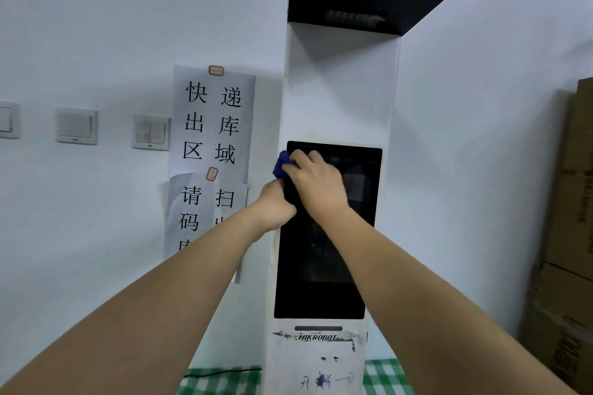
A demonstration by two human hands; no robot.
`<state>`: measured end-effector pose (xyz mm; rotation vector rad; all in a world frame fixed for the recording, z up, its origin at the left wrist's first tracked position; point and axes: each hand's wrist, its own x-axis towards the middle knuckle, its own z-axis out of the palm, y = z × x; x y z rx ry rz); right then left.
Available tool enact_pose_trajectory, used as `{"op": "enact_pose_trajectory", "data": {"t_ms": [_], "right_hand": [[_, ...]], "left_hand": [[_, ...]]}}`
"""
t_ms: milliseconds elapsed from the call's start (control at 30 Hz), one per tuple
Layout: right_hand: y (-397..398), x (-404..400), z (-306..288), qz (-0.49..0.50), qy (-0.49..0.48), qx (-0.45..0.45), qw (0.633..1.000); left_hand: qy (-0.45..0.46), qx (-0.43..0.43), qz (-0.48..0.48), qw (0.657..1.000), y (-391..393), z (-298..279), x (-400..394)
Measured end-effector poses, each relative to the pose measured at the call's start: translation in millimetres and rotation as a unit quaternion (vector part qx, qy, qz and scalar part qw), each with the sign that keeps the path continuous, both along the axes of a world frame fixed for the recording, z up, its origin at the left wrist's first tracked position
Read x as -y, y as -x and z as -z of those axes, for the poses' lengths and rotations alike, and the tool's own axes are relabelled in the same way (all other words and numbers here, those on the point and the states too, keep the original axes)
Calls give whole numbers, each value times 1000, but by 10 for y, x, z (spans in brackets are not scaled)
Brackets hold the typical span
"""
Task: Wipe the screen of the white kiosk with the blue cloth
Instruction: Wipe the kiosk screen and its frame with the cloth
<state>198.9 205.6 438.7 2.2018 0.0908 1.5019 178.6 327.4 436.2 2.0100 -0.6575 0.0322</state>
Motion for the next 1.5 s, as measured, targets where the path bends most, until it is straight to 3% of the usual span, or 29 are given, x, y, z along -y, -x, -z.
{"op": "enact_pose_trajectory", "data": {"t_ms": [33, 167, 200, 367, 433, 600, 767, 833, 967, 1033, 1167, 1233, 1333, 1400, 1433, 1500], "right_hand": [[18, 59, -53, 9, -5, 13, 1000], [30, 116, -100, -11, -243, 104, 964], [21, 66, -71, -21, -254, 101, 962], [76, 55, 22, 25, -8, -18, 999], [112, 184, -58, 25, -35, 0, 999], [53, 112, 6, 5, -210, 95, 973], [116, 78, 62, 31, 0, -45, 999], [143, 203, -20, 37, -41, -12, 998], [109, 215, -21, 7, -231, 93, 968], [82, 99, 37, -8, -202, 76, 976], [150, 119, 86, 33, -3, -41, 999], [161, 237, 8, 45, -45, -18, 998], [161, 283, -16, 42, -196, 67, 977], [140, 194, 27, 32, -255, 61, 964], [138, 140, 54, 21, -251, 45, 967], [154, 70, 116, 16, -152, -16, 988]], "left_hand": [[4, 0, 2, 1000, 1, 4, -3], [1, -23, 25, 999, 23, -13, -38], [5, -31, 30, 999, 8, -17, -31], [-7, -41, 1, 999, -43, -36, 3], [-13, -30, 6, 999, -42, -30, 5], [-10, -30, 16, 999, -43, -43, 2], [-13, -33, 7, 999, -21, -25, 22], [-11, -28, 6, 1000, -35, -5, 15], [-9, -17, 21, 1000, -40, -9, -19], [6, -15, 10, 1000, -44, -13, -25], [3, -10, 11, 1000, -52, 0, -4], [2, -3, 12, 1000, -25, -5, -2], [5, -9, 22, 1000, -15, -9, -1], [10, -21, 20, 1000, -41, 3, 3], [12, -23, 16, 1000, -45, 11, 4], [7, -17, 16, 1000, -90, 33, 24]]}}
